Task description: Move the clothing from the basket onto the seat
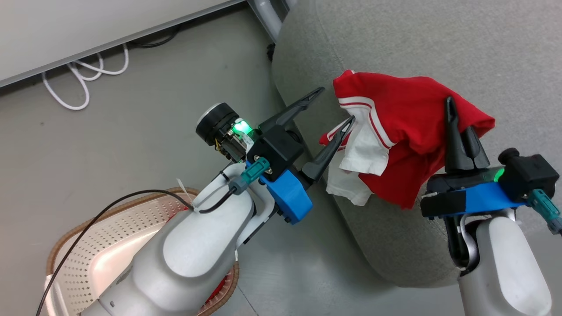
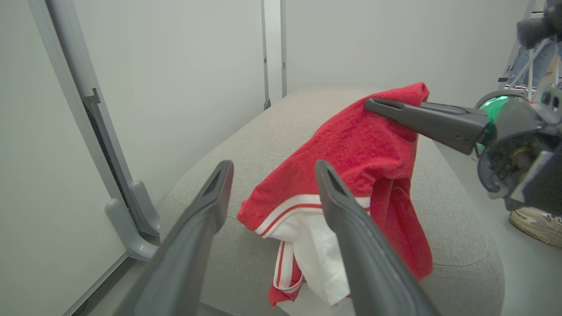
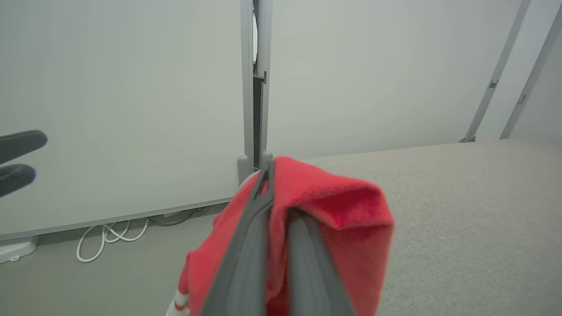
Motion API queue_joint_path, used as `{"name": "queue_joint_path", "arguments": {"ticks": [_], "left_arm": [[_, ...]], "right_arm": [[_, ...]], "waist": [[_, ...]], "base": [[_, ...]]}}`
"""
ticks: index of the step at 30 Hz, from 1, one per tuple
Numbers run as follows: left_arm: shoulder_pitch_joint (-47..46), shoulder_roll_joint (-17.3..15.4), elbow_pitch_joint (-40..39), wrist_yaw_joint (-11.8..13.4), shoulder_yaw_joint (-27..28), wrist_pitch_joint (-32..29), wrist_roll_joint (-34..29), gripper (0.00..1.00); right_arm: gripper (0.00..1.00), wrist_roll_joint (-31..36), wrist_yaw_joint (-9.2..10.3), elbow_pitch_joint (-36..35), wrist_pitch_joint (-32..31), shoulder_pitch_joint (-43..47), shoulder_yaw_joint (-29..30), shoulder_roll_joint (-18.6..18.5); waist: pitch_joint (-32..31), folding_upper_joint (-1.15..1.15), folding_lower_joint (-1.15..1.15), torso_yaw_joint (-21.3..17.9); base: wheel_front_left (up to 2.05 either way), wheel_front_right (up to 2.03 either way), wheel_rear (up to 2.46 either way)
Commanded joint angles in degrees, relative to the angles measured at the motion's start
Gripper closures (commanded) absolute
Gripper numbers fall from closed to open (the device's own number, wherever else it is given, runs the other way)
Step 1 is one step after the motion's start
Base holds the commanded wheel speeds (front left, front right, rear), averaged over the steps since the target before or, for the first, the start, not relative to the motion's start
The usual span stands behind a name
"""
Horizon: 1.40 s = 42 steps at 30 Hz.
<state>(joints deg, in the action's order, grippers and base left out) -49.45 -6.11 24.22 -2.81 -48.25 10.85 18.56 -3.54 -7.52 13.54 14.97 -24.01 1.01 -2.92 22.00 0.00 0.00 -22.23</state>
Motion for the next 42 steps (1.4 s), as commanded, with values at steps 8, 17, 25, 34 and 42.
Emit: {"name": "queue_joint_path", "arguments": {"ticks": [8, 17, 25, 34, 42], "left_arm": [[0.94, -0.92, -1.76, -0.55, -2.18, -1.61, -0.60, 0.00], [-0.78, -1.70, -3.41, -0.03, -2.03, -1.76, -0.77, 0.00], [-3.71, -4.08, -6.96, 0.57, -1.22, -2.78, -1.81, 0.00], [-8.09, -6.92, -12.28, 0.78, -0.66, -5.32, -3.42, 0.00], [-10.23, -8.89, -15.88, 1.15, -0.15, -6.59, -4.31, 0.00]], "right_arm": [[1.00, -1.78, 0.06, -2.49, 0.33, 3.67, 2.79, 0.07], [1.00, 0.97, 0.06, -5.90, 0.33, -2.03, 4.82, 0.04], [1.00, 7.24, 0.06, -10.08, 0.33, -17.60, 12.97, -1.43], [1.00, 8.13, 0.06, -6.61, 0.33, -32.88, 23.07, -13.88], [1.00, 6.63, 0.06, 4.27, 0.20, -37.86, 28.63, -23.12]], "waist": [[2.87, 0.00, 0.00, -4.27], [5.21, 0.00, 0.00, -2.44], [11.86, 0.00, 0.00, 0.40], [21.21, 0.00, 0.00, 4.32], [26.86, 0.00, 0.00, 5.61]], "base": [[0.00, 0.00, 0.00], [0.00, 0.00, 0.00], [0.00, 0.00, 0.00], [0.00, 0.00, 0.00], [0.00, 0.00, 0.00]]}}
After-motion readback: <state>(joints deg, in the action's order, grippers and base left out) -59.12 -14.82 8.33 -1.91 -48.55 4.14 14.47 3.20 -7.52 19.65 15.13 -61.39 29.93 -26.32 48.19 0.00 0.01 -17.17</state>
